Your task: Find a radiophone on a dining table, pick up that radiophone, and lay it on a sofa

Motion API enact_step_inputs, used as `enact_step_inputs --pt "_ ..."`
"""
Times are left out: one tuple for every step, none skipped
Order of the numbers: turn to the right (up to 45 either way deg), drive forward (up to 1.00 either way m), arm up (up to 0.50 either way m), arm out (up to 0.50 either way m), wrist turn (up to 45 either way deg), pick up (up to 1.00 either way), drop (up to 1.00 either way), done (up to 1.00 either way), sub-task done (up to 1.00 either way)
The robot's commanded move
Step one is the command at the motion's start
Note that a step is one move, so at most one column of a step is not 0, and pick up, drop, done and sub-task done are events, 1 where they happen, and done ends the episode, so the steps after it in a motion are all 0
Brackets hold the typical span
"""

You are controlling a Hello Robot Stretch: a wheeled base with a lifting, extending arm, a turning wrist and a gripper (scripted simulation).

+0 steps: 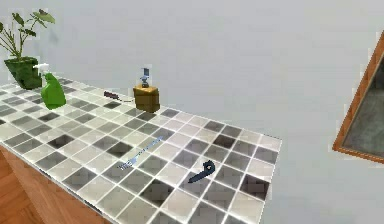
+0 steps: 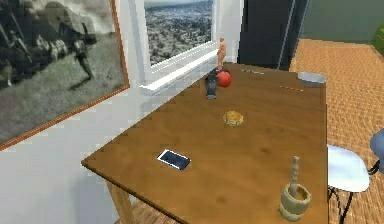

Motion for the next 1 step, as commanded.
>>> enact_step_inputs --pt "0.0 0.0 0.5 0.0 0.0 0.0 0.0 0.0 0.0"
